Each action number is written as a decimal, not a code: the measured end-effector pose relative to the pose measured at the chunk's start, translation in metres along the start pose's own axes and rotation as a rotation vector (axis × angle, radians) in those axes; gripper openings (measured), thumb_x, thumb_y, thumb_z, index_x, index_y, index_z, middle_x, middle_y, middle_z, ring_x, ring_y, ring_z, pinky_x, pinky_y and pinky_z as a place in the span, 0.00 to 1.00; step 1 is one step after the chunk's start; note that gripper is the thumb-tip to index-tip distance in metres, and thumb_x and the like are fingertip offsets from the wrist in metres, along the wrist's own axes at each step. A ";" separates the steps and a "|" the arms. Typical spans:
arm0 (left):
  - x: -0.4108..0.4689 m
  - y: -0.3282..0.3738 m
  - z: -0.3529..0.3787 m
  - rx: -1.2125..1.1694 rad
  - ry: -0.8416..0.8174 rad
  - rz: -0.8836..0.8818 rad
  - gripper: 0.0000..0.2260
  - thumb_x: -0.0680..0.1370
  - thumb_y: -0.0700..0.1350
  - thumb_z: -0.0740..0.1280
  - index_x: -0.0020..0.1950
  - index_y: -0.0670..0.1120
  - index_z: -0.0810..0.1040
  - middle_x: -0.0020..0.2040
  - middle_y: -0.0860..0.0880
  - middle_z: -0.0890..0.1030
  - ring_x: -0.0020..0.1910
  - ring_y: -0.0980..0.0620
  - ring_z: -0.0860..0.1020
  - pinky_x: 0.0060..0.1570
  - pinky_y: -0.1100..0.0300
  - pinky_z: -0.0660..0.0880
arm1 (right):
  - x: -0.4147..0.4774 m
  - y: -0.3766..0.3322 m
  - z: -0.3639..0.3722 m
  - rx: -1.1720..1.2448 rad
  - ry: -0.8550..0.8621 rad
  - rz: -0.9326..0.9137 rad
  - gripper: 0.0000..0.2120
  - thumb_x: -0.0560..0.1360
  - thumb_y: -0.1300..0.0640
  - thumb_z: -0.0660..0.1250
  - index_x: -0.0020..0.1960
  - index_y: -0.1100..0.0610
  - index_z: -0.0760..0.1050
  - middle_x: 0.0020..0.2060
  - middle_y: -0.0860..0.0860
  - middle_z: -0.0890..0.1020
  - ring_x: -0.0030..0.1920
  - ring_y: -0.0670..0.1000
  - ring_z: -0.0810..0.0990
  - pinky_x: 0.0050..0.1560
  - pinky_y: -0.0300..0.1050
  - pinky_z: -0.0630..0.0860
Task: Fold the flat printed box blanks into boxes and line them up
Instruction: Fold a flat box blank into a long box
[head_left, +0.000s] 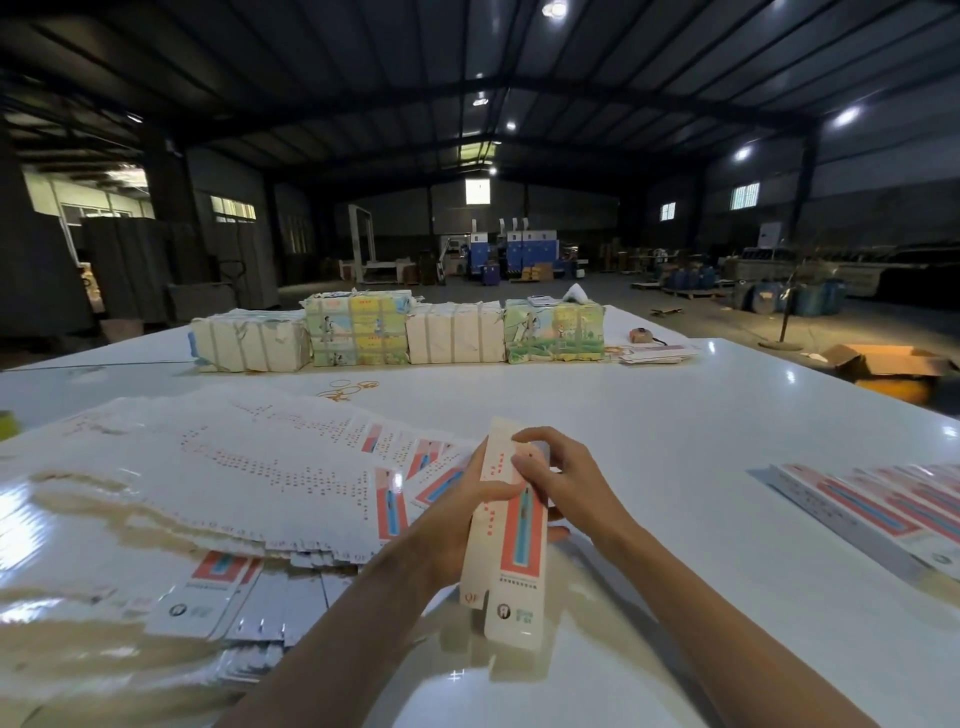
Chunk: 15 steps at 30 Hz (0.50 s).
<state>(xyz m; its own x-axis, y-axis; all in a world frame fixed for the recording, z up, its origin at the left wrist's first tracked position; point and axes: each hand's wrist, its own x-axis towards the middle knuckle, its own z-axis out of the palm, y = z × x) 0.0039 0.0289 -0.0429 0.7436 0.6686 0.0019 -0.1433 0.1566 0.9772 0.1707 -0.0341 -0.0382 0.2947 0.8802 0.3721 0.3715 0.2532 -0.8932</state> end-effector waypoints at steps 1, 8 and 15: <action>-0.002 0.002 0.003 -0.044 -0.015 -0.006 0.25 0.74 0.53 0.77 0.65 0.45 0.75 0.50 0.38 0.82 0.47 0.42 0.84 0.53 0.45 0.83 | 0.002 0.000 -0.001 0.015 -0.009 0.036 0.07 0.84 0.50 0.67 0.61 0.50 0.76 0.49 0.53 0.86 0.44 0.50 0.90 0.37 0.41 0.84; -0.003 0.008 0.003 -0.113 -0.150 -0.169 0.17 0.83 0.62 0.66 0.56 0.47 0.74 0.48 0.42 0.77 0.40 0.47 0.81 0.43 0.53 0.80 | 0.014 0.005 -0.017 -0.057 -0.138 0.132 0.24 0.82 0.44 0.69 0.56 0.68 0.75 0.40 0.50 0.89 0.43 0.52 0.90 0.39 0.37 0.83; -0.001 0.001 -0.009 -0.187 -0.222 -0.217 0.20 0.81 0.65 0.68 0.58 0.48 0.76 0.52 0.41 0.78 0.46 0.44 0.79 0.49 0.51 0.80 | 0.013 0.008 -0.027 0.049 -0.225 0.153 0.24 0.80 0.42 0.72 0.51 0.66 0.84 0.45 0.55 0.89 0.49 0.55 0.89 0.51 0.43 0.83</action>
<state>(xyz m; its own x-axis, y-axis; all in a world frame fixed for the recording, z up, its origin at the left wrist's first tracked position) -0.0033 0.0346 -0.0438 0.8904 0.4346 -0.1353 -0.0684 0.4215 0.9043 0.2019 -0.0312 -0.0336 0.1387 0.9754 0.1713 0.2932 0.1248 -0.9479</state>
